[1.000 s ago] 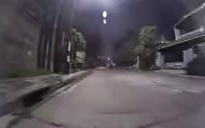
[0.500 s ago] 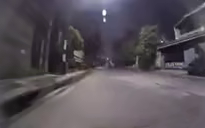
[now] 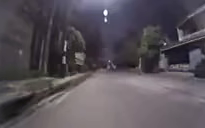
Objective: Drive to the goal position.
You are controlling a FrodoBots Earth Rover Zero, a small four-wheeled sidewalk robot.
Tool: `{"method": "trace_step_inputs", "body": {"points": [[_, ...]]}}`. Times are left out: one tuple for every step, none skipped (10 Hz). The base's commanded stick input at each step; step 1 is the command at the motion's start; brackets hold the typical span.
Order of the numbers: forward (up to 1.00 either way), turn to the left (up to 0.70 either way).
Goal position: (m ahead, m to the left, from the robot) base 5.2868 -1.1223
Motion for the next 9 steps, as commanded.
{"method": "trace_step_inputs", "body": {"points": [[0.7,0.0],[0.7,0.0],[0.7,0.0],[0.7,0.0],[0.7,0.0],[0.7,0.0],[0.7,0.0],[0.7,0.0],[0.7,0.0]]}}
